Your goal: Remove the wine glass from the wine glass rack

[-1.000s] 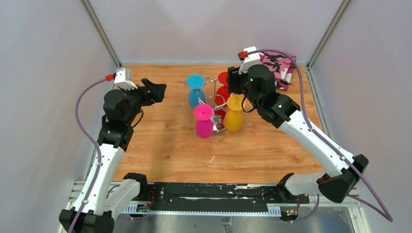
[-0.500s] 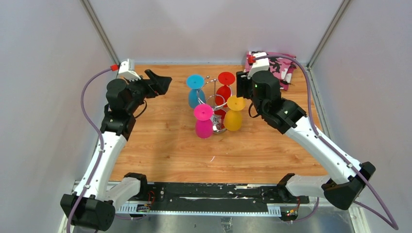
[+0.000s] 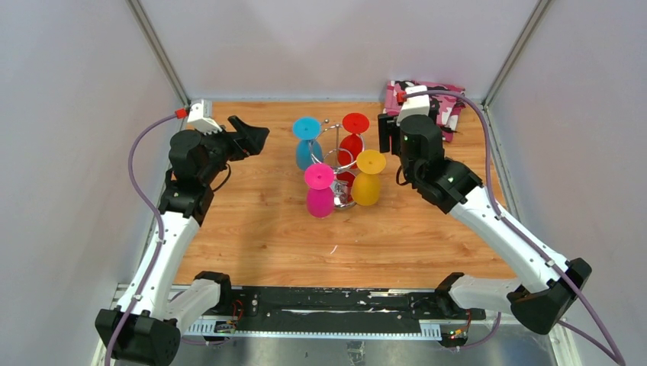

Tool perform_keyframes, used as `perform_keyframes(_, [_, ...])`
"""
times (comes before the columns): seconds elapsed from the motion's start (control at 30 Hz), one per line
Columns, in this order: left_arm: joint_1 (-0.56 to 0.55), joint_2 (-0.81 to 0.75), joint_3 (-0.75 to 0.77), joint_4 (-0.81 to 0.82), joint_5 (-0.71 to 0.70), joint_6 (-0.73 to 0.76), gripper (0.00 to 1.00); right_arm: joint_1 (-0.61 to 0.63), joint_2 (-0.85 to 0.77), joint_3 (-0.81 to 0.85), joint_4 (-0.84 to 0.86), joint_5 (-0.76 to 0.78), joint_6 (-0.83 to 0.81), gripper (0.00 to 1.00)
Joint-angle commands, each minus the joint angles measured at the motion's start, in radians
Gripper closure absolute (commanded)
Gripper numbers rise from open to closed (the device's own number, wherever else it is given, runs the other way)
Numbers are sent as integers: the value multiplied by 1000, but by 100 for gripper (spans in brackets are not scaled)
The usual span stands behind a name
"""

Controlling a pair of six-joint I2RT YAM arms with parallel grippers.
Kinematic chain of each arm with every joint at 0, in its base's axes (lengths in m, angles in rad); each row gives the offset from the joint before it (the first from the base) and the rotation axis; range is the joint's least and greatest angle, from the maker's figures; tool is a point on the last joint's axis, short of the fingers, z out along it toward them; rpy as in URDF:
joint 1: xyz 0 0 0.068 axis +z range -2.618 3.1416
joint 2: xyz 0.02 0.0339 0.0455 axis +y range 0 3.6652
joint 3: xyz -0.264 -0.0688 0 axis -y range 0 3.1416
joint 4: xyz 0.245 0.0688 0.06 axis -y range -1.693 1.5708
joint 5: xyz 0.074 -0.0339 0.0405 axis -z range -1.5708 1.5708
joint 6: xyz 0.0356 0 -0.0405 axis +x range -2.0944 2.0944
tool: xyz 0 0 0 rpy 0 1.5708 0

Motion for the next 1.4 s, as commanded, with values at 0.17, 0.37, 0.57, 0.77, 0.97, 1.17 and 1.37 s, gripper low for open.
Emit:
perform_keyframes(0.17, [1, 12, 18, 0, -2, 5, 8, -143, -18, -4, 31, -169, 45, 24])
perform_keyframes(0.37, [1, 5, 20, -22, -23, 24, 8, -456, -10, -39, 55, -666, 229, 25])
perform_keyframes(0.57, [1, -5, 6, -14, -68, 49, 8, -622, 33, -101, 246, -1081, 415, 28])
perform_keyframes(0.77, [3, -4, -45, 51, -91, 47, 8, -695, 153, -163, 486, -1358, 650, 29])
perform_keyframes(0.97, [4, 49, -89, 169, -50, 2, 7, -697, 293, -163, 674, -1506, 802, 31])
perform_keyframes(1.17, [4, 86, -90, 179, -29, -14, 7, -691, 389, -129, 693, -1507, 815, 38])
perform_keyframes(1.37, [4, 60, -99, 168, -50, 14, 7, -645, 470, -74, 715, -1526, 850, 43])
